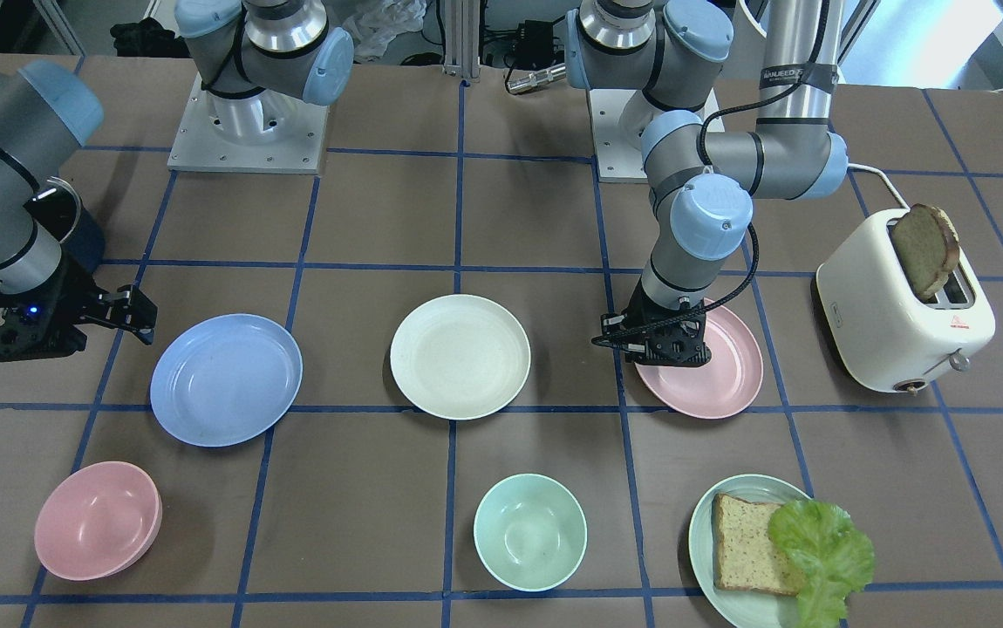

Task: Stack three plates with pink and blue
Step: 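Lift the pink plate with left gripper while right gripper reaches blue plate, then set pink plate on cream plate with left gripper while right grips blue plate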

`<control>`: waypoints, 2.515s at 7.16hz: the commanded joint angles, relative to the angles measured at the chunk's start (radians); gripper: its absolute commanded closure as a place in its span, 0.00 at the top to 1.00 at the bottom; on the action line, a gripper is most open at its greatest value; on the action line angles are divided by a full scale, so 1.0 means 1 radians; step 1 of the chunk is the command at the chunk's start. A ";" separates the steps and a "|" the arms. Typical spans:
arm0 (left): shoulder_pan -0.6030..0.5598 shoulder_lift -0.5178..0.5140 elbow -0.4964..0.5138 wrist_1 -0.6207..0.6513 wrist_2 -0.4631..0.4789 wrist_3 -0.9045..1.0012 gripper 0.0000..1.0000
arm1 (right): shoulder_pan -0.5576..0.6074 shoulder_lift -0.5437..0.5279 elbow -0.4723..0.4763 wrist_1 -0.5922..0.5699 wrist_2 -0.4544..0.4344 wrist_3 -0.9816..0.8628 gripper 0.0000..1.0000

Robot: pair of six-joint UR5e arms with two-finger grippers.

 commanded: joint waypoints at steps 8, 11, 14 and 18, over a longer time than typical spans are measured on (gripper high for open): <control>-0.420 -0.194 0.598 -0.426 0.068 -0.486 0.00 | 0.011 0.127 -0.015 -0.007 0.063 0.201 0.55; -0.519 -0.276 0.667 -0.441 0.073 -0.550 0.00 | 0.011 0.153 -0.029 -0.010 0.063 0.203 0.50; -0.594 -0.281 0.669 -0.454 0.071 -0.634 0.00 | 0.011 0.173 -0.038 -0.009 0.065 0.203 0.42; -0.604 -0.308 0.658 -0.441 0.079 -0.631 0.14 | 0.012 0.177 -0.040 -0.009 0.082 0.203 0.07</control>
